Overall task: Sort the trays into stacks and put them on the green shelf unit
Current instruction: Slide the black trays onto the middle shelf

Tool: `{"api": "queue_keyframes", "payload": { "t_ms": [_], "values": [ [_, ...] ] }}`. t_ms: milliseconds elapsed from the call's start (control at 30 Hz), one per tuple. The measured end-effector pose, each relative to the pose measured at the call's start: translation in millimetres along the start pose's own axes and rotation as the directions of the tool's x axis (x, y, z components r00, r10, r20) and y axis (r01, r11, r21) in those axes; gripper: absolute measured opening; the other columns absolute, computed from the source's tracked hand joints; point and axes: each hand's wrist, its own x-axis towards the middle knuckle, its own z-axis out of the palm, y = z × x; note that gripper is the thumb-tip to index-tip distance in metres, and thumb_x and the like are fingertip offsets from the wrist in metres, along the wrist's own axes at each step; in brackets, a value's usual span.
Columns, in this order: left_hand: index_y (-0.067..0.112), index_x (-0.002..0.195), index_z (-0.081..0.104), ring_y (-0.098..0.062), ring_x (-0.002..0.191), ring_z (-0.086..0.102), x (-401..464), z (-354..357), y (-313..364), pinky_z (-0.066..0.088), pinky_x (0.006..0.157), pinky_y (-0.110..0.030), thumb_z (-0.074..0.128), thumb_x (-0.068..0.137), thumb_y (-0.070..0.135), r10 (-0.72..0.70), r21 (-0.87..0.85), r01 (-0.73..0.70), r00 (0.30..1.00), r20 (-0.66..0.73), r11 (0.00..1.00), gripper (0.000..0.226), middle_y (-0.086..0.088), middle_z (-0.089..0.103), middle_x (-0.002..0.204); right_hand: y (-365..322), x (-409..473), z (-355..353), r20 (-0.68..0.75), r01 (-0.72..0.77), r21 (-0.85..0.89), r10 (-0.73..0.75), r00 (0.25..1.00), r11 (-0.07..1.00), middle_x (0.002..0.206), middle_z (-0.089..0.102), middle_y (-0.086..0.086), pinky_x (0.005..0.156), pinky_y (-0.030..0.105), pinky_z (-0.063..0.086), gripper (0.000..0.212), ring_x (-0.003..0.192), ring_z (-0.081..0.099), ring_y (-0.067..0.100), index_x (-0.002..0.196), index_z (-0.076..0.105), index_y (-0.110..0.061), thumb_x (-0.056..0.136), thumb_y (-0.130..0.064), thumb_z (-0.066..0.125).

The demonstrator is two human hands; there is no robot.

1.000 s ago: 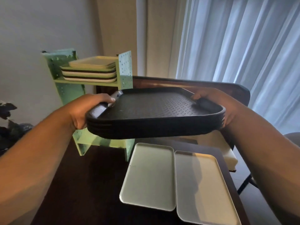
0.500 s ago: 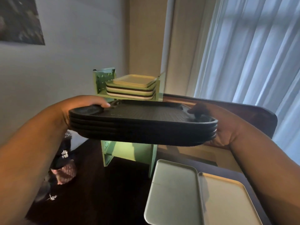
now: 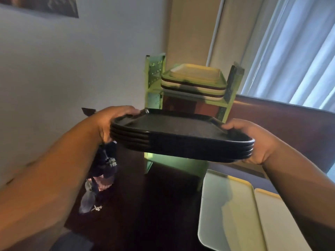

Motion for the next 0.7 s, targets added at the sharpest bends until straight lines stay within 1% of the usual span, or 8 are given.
{"api": "queue_keyframes", "payload": {
  "t_ms": [100,233,333,400,500,600,633,700],
  "values": [
    [0.012,0.077,0.065,-0.015,0.045,0.064,18,-7,-9,0.052,0.059,-0.027,0.071,0.081,0.03,-0.129,-0.108,0.136,0.989,0.068,0.985,0.019,-0.003,0.067,0.054,9,17,2,-0.045,-0.043,0.045,0.045,0.998,0.998,0.067,0.062,0.012,0.057,0.029,0.051,0.035,0.057,0.062,0.024,0.07,0.071,-0.004,0.095,-0.021,0.052],
    [0.013,0.079,0.066,-0.017,0.056,0.066,44,-2,-23,0.052,0.065,-0.03,0.072,0.077,0.029,-0.119,-0.206,0.152,0.979,0.167,0.967,0.017,-0.003,0.068,0.061,27,36,4,-0.072,-0.077,0.183,0.091,0.993,0.98,0.057,0.064,0.009,0.044,0.023,0.054,0.048,0.047,0.065,0.019,0.063,0.071,-0.002,0.099,-0.019,0.044],
    [0.006,0.083,0.066,-0.017,0.054,0.069,58,10,-32,0.057,0.057,-0.026,0.069,0.075,0.02,-0.126,-0.246,0.181,0.966,0.226,0.952,0.016,-0.008,0.068,0.064,37,49,4,-0.119,-0.102,0.273,0.139,0.983,0.957,0.062,0.068,0.012,0.042,0.027,0.055,0.036,0.049,0.069,0.022,0.085,0.064,0.002,0.101,-0.017,0.038],
    [0.003,0.084,0.063,-0.015,0.042,0.066,63,20,-36,0.054,0.043,-0.02,0.061,0.087,0.013,-0.169,-0.232,0.205,0.972,0.165,0.951,0.011,-0.006,0.066,0.051,45,57,4,-0.144,-0.085,0.324,0.138,0.98,0.942,0.059,0.069,0.012,0.039,0.025,0.053,0.033,0.046,0.069,0.022,0.085,0.06,0.003,0.101,-0.012,0.036],
    [0.003,0.072,0.056,-0.012,0.027,0.055,73,37,-47,0.043,0.032,-0.015,0.051,0.098,0.007,-0.212,-0.221,0.213,0.977,0.031,0.952,0.026,-0.003,0.054,0.035,61,63,4,-0.199,-0.03,0.399,0.118,0.973,0.917,0.062,0.072,0.014,0.046,0.027,0.056,0.039,0.051,0.072,0.024,0.076,0.069,0.005,0.098,-0.005,0.038],
    [0.002,0.043,0.053,-0.013,0.021,0.049,85,50,-61,0.037,0.027,-0.015,0.043,0.098,0.0,-0.213,-0.331,0.2,0.977,-0.005,0.922,0.055,-0.003,0.046,0.028,79,69,1,-0.278,0.035,0.441,0.1,0.955,0.897,0.089,0.074,0.016,0.07,0.033,0.059,0.031,0.074,0.073,0.03,0.102,0.07,0.01,0.092,-0.007,0.046],
    [0.003,0.043,0.054,-0.015,0.023,0.052,88,53,-63,0.04,0.028,-0.015,0.043,0.096,0.001,-0.234,-0.368,0.21,0.972,-0.022,0.906,0.054,-0.004,0.049,0.03,84,69,-2,-0.311,0.04,0.428,0.106,0.944,0.903,0.094,0.072,0.016,0.075,0.035,0.057,0.032,0.078,0.07,0.03,0.112,0.066,0.009,0.092,-0.007,0.048],
    [0.004,0.059,0.051,-0.016,0.025,0.054,101,54,-67,0.042,0.03,-0.015,0.047,0.093,0.001,-0.277,-0.436,0.206,0.955,-0.104,0.876,0.035,-0.004,0.053,0.034,93,66,-6,-0.308,-0.002,0.389,0.132,0.942,0.921,0.092,0.068,0.012,0.077,0.037,0.054,0.026,0.079,0.066,0.027,0.112,0.064,0.003,0.093,-0.012,0.053]
  ]
}}
